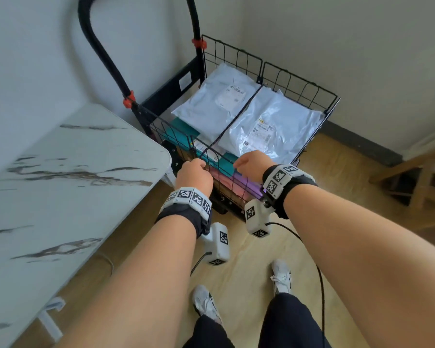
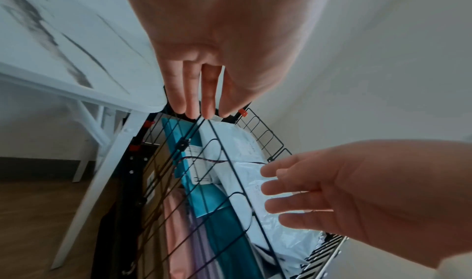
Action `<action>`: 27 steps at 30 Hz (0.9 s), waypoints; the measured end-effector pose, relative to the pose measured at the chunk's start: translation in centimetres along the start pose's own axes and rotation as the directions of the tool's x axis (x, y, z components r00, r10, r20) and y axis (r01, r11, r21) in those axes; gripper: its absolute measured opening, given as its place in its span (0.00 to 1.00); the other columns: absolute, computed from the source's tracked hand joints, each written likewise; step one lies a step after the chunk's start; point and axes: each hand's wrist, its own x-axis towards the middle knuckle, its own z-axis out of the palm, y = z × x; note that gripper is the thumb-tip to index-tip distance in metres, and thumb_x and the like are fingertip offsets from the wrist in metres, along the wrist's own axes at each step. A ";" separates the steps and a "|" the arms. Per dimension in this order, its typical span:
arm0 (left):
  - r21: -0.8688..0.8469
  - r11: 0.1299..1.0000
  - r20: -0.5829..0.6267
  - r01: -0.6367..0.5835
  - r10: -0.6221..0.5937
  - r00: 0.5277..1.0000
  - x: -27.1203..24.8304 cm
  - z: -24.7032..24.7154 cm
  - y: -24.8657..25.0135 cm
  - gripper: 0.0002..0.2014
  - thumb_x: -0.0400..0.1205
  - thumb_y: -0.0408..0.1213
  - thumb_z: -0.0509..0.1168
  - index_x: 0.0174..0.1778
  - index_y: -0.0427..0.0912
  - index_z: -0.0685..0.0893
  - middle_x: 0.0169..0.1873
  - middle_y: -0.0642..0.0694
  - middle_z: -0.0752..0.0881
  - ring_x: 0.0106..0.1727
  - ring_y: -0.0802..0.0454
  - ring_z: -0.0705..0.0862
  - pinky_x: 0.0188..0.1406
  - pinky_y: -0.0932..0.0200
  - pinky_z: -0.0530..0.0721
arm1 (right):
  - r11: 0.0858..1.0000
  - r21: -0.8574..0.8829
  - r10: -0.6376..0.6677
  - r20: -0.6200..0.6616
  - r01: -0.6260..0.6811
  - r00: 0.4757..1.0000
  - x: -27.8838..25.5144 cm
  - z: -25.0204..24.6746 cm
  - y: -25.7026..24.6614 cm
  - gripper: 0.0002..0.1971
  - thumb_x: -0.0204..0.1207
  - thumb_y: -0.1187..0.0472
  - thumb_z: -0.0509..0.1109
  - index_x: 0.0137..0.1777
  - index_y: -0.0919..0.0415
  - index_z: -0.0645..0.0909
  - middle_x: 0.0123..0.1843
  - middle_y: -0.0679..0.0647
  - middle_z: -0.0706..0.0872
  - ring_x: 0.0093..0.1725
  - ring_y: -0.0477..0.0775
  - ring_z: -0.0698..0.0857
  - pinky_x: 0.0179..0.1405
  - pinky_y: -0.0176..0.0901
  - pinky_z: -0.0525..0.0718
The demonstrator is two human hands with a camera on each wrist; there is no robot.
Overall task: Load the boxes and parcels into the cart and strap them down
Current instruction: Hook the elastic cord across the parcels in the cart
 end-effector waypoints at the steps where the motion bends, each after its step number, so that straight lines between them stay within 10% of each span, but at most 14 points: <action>1: 0.002 1.000 -0.009 -0.005 0.005 1.000 -0.1 0.0 1.2 0.19 0.84 0.32 0.55 0.70 0.48 0.78 0.68 0.43 0.78 0.64 0.42 0.80 0.58 0.49 0.80 | 1.000 0.023 0.003 -0.003 -0.003 1.000 -0.1 -1.2 0.6 0.14 0.80 0.66 0.62 0.58 0.60 0.87 0.58 0.56 0.88 0.56 0.57 0.86 0.64 0.50 0.83; 27: -0.158 0.983 -0.061 0.094 -0.105 0.993 12.2 9.7 27.7 0.21 0.83 0.30 0.54 0.72 0.45 0.76 0.70 0.43 0.78 0.67 0.42 0.79 0.60 0.52 0.78 | 0.999 0.011 -0.047 -0.154 0.050 0.987 14.1 -27.4 15.8 0.09 0.79 0.64 0.68 0.54 0.58 0.88 0.49 0.54 0.88 0.47 0.53 0.86 0.50 0.41 0.84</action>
